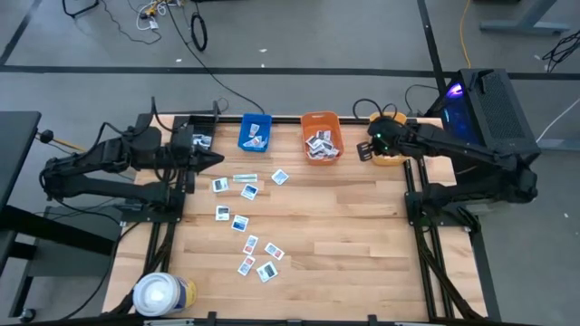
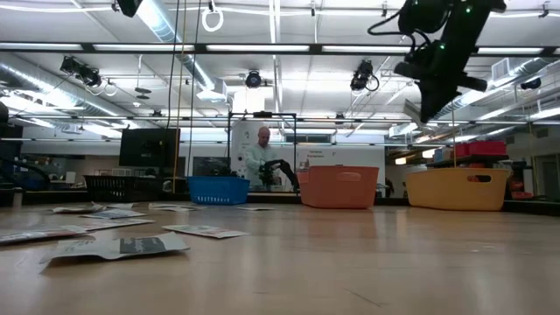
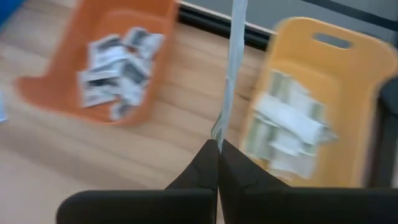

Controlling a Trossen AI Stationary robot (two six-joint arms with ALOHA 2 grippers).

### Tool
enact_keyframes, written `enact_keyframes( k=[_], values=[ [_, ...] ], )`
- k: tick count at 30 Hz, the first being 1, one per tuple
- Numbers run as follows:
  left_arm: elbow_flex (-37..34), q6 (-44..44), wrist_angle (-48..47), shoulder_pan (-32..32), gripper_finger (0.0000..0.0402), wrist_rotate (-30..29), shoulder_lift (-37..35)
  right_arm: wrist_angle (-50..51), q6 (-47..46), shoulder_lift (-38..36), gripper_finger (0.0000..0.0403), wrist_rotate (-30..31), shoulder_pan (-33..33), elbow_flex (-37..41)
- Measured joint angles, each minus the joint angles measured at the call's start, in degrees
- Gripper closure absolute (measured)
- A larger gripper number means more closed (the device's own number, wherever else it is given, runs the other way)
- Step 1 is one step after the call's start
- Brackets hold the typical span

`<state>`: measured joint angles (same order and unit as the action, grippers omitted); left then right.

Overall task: Pick & Place First Aid Supplies
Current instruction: Put the bandage into the yellow bin

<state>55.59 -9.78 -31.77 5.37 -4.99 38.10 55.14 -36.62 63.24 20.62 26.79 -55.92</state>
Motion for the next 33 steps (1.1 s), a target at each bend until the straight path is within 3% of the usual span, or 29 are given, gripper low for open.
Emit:
enact_keyframes(
  k=[13, 18, 33],
  values=[
    [0.0, -0.1, 0.1, 0.0, 0.0392, -1.4, 0.1, 2.6, 4.1, 0.0, 0.0402, 7.8, 9.8, 0.0],
    [0.0, -0.1, 0.2, 0.0, 0.0393, -1.4, 0.1, 2.2, 4.5, 0.5, 0.0402, 7.9, 12.0, 0.4],
    [0.0, -0.1, 0.2, 0.0, 0.0394, -3.0, 0.1, -12.6, 0.9, 0.7, 0.0402, 6.9, 15.5, 15.9]
  ],
)
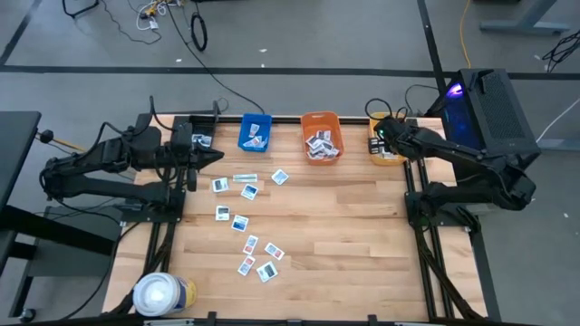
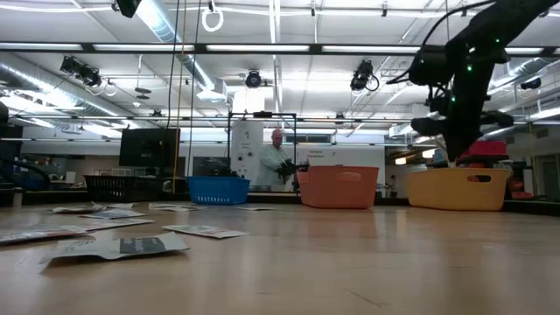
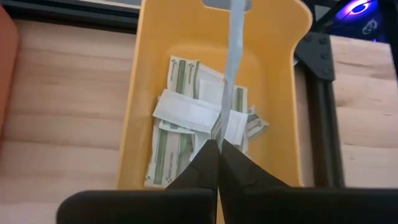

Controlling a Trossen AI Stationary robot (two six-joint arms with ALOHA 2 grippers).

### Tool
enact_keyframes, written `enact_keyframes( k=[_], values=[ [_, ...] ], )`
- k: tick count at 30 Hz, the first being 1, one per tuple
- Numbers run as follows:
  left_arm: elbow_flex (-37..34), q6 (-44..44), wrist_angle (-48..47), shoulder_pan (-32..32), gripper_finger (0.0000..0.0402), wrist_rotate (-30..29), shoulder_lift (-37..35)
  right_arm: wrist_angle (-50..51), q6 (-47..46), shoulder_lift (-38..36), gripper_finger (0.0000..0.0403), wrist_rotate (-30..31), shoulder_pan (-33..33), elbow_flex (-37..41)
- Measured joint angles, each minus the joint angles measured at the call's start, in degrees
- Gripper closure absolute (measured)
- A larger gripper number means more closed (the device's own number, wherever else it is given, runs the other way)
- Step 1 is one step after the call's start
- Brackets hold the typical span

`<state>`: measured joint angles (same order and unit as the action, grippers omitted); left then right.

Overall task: Pick & Place First Aid Supplies
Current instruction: Put the bandage into the yellow bin

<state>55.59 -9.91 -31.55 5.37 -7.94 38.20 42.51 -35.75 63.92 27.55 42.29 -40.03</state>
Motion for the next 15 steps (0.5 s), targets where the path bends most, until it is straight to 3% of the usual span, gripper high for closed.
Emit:
enact_keyframes(
  k=[15],
  values=[
    [0.0, -0.3, 0.0, 0.0, 0.0394, -1.5, 0.0, -9.4, -2.8, 0.0, 0.0389, -0.1, 1.3, 8.3]
  ],
)
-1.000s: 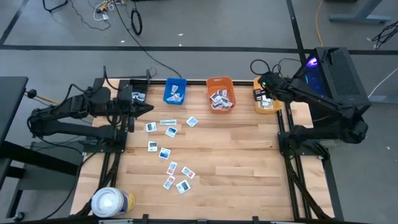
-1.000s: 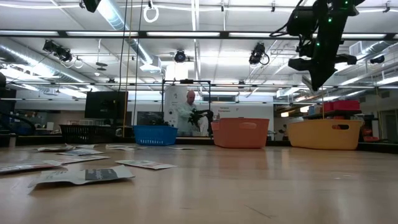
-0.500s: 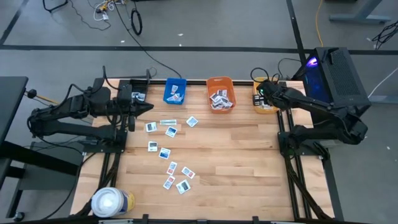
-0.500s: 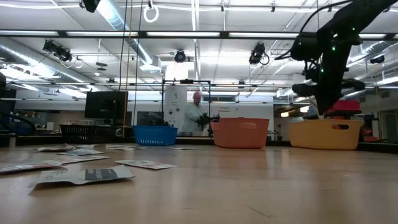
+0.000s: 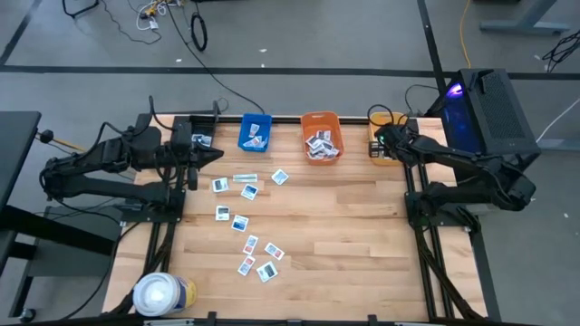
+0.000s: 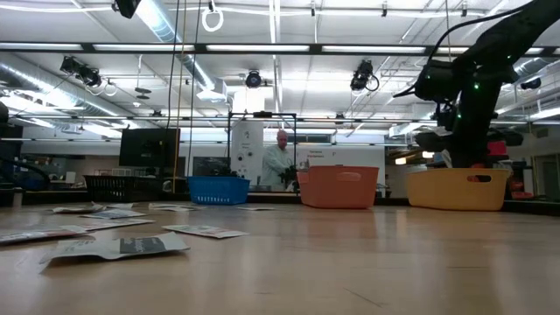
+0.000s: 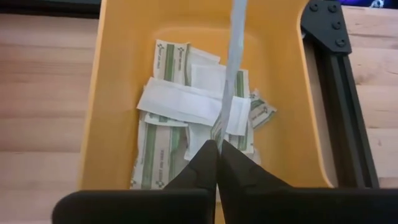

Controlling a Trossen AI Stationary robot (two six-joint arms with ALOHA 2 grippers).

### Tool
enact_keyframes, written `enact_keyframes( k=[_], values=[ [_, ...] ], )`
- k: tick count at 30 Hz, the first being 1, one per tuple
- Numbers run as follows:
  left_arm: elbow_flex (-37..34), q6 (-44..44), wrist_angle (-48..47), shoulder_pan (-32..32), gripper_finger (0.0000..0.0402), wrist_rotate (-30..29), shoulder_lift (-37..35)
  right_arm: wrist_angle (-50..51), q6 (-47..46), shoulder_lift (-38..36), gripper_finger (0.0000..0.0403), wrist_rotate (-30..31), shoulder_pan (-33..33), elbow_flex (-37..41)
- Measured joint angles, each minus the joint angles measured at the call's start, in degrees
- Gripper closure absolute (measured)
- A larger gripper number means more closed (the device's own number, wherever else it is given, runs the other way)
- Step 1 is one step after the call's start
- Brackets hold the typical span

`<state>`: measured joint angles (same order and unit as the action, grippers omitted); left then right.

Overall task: Pick & Place First Aid Supplies
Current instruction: Put the bandage into the yellow bin, then adjust the yellow bin

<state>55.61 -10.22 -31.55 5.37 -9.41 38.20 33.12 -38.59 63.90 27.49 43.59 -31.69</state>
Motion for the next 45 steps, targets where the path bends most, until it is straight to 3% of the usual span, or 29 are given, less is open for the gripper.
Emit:
enact_keyframes(
  k=[15, 20, 24, 32, 39, 45],
  values=[
    [0.0, -1.2, 0.0, 0.0, 0.0396, 0.0, 0.0, -3.0, 0.0, 0.0, 0.0318, -0.1, 0.0, 0.1],
    [0.0, -1.4, 0.0, 0.0, 0.0396, 0.0, 0.0, -4.8, 0.6, 0.0, 0.0289, -3.9, -0.1, 0.1],
    [0.0, -2.3, 0.0, 0.0, 0.0389, 0.0, 0.0, -8.8, 6.8, 0.0, 0.0274, -8.9, -0.6, 0.1],
    [0.0, -3.0, 0.0, 0.0, 0.0387, 0.0, 0.0, -19.5, 12.7, 0.0, 0.0273, -17.3, -3.3, 0.1],
    [0.0, -4.3, 0.0, 0.0, 0.0397, 0.5, 0.0, -20.3, 12.8, 0.0, 0.0284, -17.6, -4.1, 0.1],
    [0.0, -5.6, 0.0, 0.0, 0.0391, 0.6, 0.0, -20.3, 13.2, 0.0, 0.0288, -24.6, -4.1, 0.1]
  ],
)
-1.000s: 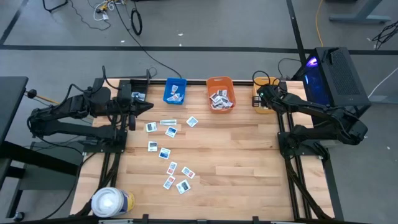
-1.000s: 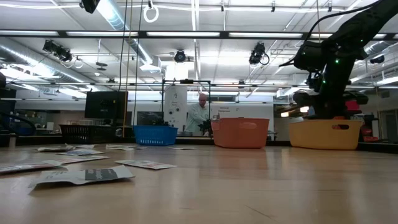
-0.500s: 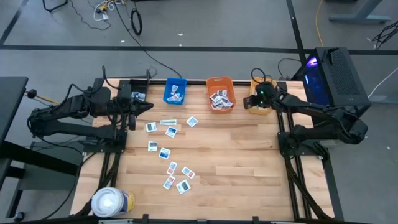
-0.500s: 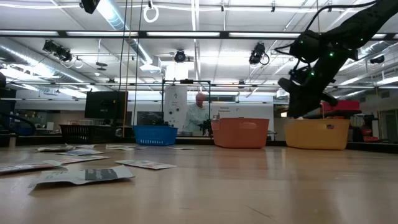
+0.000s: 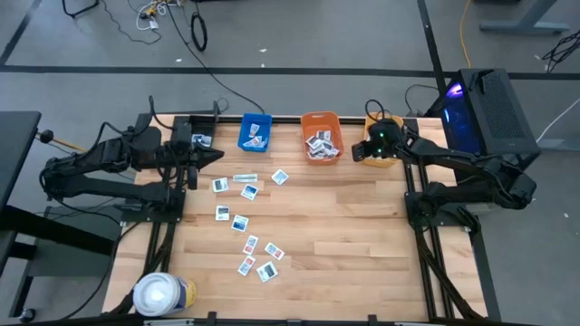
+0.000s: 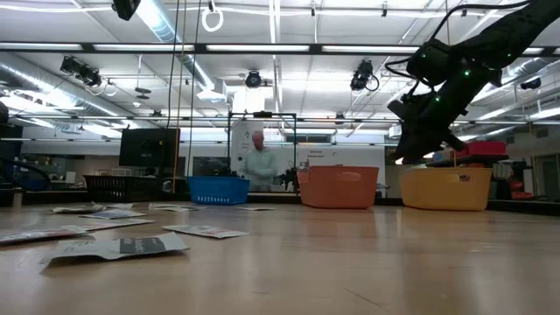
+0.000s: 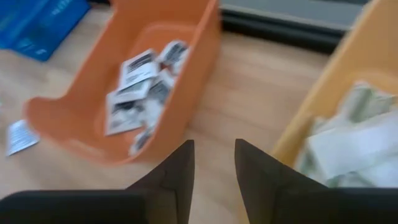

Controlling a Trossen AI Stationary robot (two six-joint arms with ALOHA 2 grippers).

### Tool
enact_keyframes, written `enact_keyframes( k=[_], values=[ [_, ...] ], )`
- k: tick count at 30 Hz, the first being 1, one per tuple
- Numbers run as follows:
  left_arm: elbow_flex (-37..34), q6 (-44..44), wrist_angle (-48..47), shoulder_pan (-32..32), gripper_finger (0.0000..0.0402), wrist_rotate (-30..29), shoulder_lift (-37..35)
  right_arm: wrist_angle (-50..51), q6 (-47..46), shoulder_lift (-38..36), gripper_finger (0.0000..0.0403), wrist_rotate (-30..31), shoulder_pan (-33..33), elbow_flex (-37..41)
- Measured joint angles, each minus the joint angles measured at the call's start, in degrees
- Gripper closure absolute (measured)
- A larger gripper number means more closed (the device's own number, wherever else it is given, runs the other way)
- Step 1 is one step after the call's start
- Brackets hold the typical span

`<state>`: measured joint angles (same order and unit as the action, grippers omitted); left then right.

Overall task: Pick & Place First Aid Supplies
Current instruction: Adjust the yellow bin

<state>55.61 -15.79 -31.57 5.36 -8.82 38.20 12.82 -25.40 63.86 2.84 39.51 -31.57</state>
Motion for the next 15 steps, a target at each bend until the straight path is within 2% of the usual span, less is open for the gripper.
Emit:
enact_keyframes(
  k=[6, 10, 15],
  values=[
    [0.0, -0.2, 0.0, 0.0, 0.0395, 0.0, 0.0, 1.4, -1.6, 0.0, 0.0289, -9.0, 0.0, 0.0],
    [0.0, -0.2, 0.0, 0.0, 0.0398, 0.0, 0.0, 5.1, -5.5, 0.0, 0.0305, -6.8, 0.0, 0.0],
    [0.0, -0.4, 0.0, 0.0, 0.0389, 0.0, 0.0, 5.9, -6.7, 0.0, 0.035, -5.4, 0.0, 0.0]
  ],
)
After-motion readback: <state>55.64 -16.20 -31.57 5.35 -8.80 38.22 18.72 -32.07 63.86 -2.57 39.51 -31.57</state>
